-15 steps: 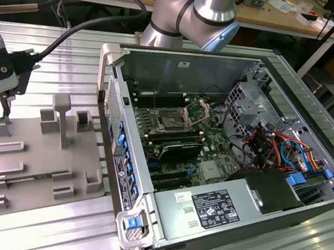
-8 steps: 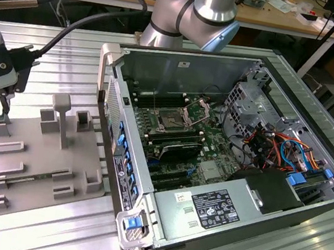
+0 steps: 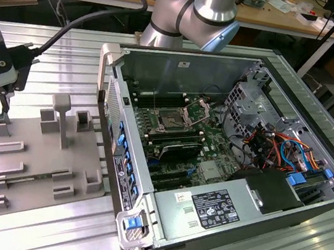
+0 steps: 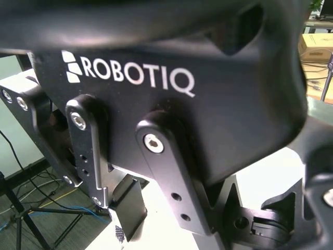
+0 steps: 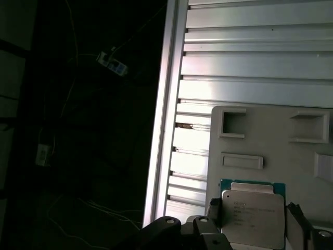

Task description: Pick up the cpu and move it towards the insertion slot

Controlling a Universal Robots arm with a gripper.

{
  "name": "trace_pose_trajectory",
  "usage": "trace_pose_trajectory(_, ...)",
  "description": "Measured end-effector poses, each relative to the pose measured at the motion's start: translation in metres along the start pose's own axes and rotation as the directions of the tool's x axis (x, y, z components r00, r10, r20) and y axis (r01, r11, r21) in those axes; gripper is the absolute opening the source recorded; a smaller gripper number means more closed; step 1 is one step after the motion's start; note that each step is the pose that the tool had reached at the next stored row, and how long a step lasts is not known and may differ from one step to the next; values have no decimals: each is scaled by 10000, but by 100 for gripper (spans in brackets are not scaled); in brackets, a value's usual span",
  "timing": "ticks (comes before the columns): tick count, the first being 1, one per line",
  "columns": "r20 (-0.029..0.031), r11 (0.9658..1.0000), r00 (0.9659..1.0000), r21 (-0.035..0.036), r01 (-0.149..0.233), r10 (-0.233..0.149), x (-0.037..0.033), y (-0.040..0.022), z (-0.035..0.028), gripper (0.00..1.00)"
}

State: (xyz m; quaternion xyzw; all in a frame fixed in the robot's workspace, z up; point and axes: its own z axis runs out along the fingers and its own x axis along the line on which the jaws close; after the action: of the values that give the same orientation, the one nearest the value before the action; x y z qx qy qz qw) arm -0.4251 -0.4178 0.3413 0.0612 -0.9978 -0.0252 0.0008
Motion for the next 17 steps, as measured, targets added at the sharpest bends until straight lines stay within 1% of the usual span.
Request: trace_pose_trajectory(17,0,10000,10000,0,0,0,0,4,-73,55)
